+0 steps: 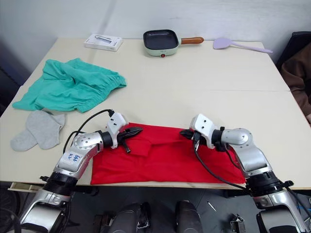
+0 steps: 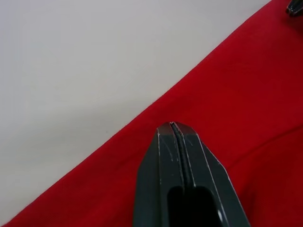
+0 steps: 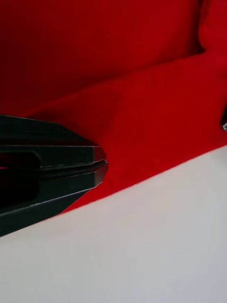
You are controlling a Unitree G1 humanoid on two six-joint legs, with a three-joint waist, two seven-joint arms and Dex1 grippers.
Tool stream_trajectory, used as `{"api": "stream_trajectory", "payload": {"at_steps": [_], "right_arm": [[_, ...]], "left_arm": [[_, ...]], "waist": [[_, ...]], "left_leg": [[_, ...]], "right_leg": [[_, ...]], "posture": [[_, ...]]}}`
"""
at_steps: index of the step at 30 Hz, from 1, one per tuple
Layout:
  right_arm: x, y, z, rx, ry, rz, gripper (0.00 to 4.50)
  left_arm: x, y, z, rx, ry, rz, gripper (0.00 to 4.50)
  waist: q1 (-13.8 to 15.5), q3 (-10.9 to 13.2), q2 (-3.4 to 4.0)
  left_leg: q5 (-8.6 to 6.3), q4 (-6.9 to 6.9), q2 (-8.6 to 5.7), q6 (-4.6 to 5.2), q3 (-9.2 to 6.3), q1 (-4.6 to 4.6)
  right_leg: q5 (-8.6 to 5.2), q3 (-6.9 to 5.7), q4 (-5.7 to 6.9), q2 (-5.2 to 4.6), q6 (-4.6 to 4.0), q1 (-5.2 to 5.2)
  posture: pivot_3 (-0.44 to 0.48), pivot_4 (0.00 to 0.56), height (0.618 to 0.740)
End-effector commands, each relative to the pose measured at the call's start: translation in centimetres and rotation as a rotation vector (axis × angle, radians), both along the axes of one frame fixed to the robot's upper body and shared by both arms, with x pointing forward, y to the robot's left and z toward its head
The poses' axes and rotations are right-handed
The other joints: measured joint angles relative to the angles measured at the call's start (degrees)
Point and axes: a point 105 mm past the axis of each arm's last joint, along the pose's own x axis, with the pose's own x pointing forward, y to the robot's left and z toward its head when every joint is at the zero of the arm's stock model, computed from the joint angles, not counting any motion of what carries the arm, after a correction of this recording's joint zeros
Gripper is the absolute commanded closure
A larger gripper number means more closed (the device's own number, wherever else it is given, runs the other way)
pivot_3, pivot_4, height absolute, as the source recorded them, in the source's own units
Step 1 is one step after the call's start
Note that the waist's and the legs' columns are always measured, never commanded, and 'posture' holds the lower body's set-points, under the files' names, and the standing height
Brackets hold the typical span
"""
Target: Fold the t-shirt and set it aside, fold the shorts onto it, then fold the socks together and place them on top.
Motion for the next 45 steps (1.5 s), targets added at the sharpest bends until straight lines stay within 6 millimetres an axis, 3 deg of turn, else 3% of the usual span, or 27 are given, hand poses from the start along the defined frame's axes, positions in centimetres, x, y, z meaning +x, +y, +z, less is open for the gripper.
{"api": "stream_trajectory", "payload": {"at_steps": [1,4,7,9,13,16,20,23,27,29,33,37,41,45], "right_arm": [[-0.6,-1.4,-0.6,-0.059,0.000,0.004,4.48],[-1.5,-2.6,-1.0,-0.066,0.037,-0.016,4.48],[-4.4,-4.0,-1.0,-0.057,0.126,0.022,4.48],[-5.9,-4.6,0.2,0.037,0.120,0.027,4.48],[-5.4,-4.6,4.2,0.322,-0.006,-0.065,4.48],[-4.5,-4.0,5.7,0.425,-0.057,-0.132,4.48],[-2.4,-2.7,2.6,0.297,-0.053,-0.268,4.48],[-1.9,-2.5,1.0,0.237,-0.048,-0.318,4.48],[-1.5,-3.1,-1.6,0.194,-0.103,-0.407,4.48],[-1.4,-5.4,-2.8,0.188,-0.113,-0.510,4.48],[-2.0,-11.8,-5.5,0.207,-0.085,-0.758,4.48],[-3.1,-16.5,-6.7,0.190,-0.104,-0.896,4.48],[-3.4,-19.7,-6.8,0.264,-0.116,-1.041,4.48],[-2.7,-19.6,-4.3,0.424,-0.144,-0.970,4.48]], "left_arm": [[0.0,0.7,-0.7,0.013,0.010,0.045,4.50],[0.1,1.4,-1.1,0.021,0.024,0.082,4.50],[0.4,2.1,-1.2,0.023,0.020,0.118,4.50],[0.2,2.0,-0.9,0.001,0.018,0.103,4.50],[-0.2,1.5,0.4,-0.046,-0.050,0.051,4.50],[-0.4,1.0,1.6,-0.081,-0.080,0.005,4.50],[0.2,0.8,1.9,-0.062,-0.084,0.023,4.50],[0.6,1.1,1.8,-0.047,-0.081,0.054,4.50],[1.6,3.1,0.7,-0.010,-0.036,0.204,4.50],[1.5,4.1,-0.2,0.006,0.000,0.264,4.50],[1.4,6.0,-2.1,0.041,0.060,0.366,4.50],[1.2,6.8,-2.7,0.012,0.078,0.415,4.50],[1.1,6.4,-2.0,-0.054,0.029,0.374,4.50],[0.5,5.8,-0.5,-0.139,-0.037,0.278,4.50]], "waist": [[0.00,-0.01,-0.02],[-0.09,-0.04,-0.05],[0.27,-0.07,-0.10],[0.73,-0.10,-0.15],[0.39,-0.14,-0.22],[0.41,-0.14,-0.22],[0.77,-0.15,-0.24],[1.19,-0.15,-0.24],[1.17,-0.17,-0.28],[1.13,-0.18,-0.28],[1.11,-0.56,-0.53],[1.08,-0.95,-0.80],[1.05,-1.21,-0.94],[1.03,-1.18,-0.89]], "left_leg": [[0.00,0.00,0.01,0.00,0.00,0.01],[0.00,0.00,0.02,-0.01,0.00,0.04],[-0.01,0.00,0.02,-0.01,-0.06,0.06],[-0.03,-0.01,0.03,0.00,-0.07,0.07],[-0.09,-0.02,0.09,-0.01,-0.06,0.12],[-0.10,-0.05,0.12,-0.09,-0.12,0.10],[-0.13,-0.11,0.10,-0.14,-0.12,0.07],[-0.13,-0.12,0.05,-0.14,-0.08,0.01],[-0.14,-0.10,0.00,-0.06,-0.03,0.00],[-0.14,-0.10,0.01,-0.06,-0.01,0.01],[-0.14,-0.11,0.02,-0.06,0.00,0.15],[-0.34,-0.29,0.03,-0.37,-0.02,0.66],[-0.35,-0.79,0.07,-0.50,-0.04,1.20],[-0.33,-0.81,0.08,-0.55,-0.05,1.13]], "right_leg": [[0.00,0.00,0.00,0.00,0.00,0.00],[0.00,0.01,0.01,0.00,0.00,0.02],[0.00,-0.01,0.01,-0.02,0.00,0.06],[0.00,-0.01,-0.03,-0.02,0.00,0.08],[0.05,0.00,-0.05,0.01,0.08,0.11],[0.06,-0.03,-0.02,0.01,0.10,0.06],[0.03,-0.03,-0.04,0.00,0.04,0.00],[0.02,-0.03,-0.05,-0.01,0.03,-0.05],[0.03,-0.01,-0.05,-0.03,0.04,-0.02],[0.03,0.00,-0.04,-0.02,0.04,-0.03],[0.03,0.02,-0.03,-0.01,0.04,0.09],[0.03,0.02,-0.26,-0.01,0.04,0.59],[0.03,0.04,-0.66,0.00,0.05,1.03],[0.03,0.05,-0.68,-0.01,0.04,0.95]], "posture": [[0.000,0.150,0.740],[0.000,0.150,0.740],[0.000,0.150,0.740],[0.000,0.150,0.740],[0.000,0.150,0.740],[0.000,0.150,0.740],[0.000,0.150,0.740],[0.000,0.150,0.740],[0.000,0.150,0.740],[0.000,0.150,0.740],[0.000,0.150,0.740],[0.000,0.150,0.740],[0.000,0.150,0.740],[0.000,0.150,0.740]]}}
